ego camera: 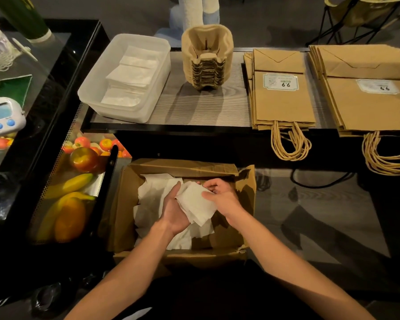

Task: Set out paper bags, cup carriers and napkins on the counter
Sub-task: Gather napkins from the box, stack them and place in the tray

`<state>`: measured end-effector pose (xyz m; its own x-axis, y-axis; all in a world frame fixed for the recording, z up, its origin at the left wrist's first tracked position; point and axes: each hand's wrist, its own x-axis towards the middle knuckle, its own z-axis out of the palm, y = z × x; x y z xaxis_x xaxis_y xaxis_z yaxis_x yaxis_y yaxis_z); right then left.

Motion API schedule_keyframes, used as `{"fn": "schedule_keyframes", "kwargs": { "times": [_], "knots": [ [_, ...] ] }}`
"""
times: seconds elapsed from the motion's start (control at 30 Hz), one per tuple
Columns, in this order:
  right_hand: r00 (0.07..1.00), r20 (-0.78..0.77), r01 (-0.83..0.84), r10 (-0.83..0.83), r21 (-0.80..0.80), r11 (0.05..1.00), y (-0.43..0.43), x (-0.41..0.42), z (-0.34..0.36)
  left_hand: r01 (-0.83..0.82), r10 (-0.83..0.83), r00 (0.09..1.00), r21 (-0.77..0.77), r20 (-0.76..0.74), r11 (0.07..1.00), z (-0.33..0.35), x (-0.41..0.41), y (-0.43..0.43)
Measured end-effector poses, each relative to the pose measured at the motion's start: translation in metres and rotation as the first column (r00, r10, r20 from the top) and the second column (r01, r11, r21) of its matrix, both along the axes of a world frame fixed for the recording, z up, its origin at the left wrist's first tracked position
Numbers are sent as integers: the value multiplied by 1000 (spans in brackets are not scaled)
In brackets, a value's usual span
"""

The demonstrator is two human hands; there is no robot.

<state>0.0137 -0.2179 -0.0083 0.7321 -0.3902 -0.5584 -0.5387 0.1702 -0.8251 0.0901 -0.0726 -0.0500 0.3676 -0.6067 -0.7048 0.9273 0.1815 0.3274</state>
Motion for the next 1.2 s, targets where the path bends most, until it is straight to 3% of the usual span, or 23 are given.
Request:
{"fn": "schedule_keyframes", "kwargs": {
  "times": [0.07,0.13,0.2,0.27,0.37,0.7,0.83,0.97,1.2],
  "knots": [
    [992,-31,-125,121,-248,961,5,-3,-3,-19,18,1000,-41,-19,999,3,0,0],
    [968,-27,-222,251,-568,793,8,-6,-5,-35,34,999,-70,-24,997,4,2,0],
    [931,13,-257,365,-686,681,8,-6,-5,-55,51,998,-90,-41,994,3,4,1],
    [852,-25,-413,523,-645,643,5,-5,-3,-79,73,995,-99,-67,992,5,5,0],
    [723,-143,-596,676,-623,506,1,-4,-5,-132,122,988,-96,-94,987,11,7,-3],
    [716,-116,-657,689,-444,609,-8,-4,5,-117,112,988,-49,-104,992,6,6,3],
    [737,-137,-616,662,-540,574,-1,-5,7,-109,105,990,-37,-94,993,8,6,0],
    [689,-187,-667,700,-542,512,-1,-7,7,-140,136,985,-27,-108,990,11,6,-1],
    [698,-186,-678,691,-483,555,-5,-5,0,-120,116,989,-35,-93,992,5,5,3]
  ]
}}
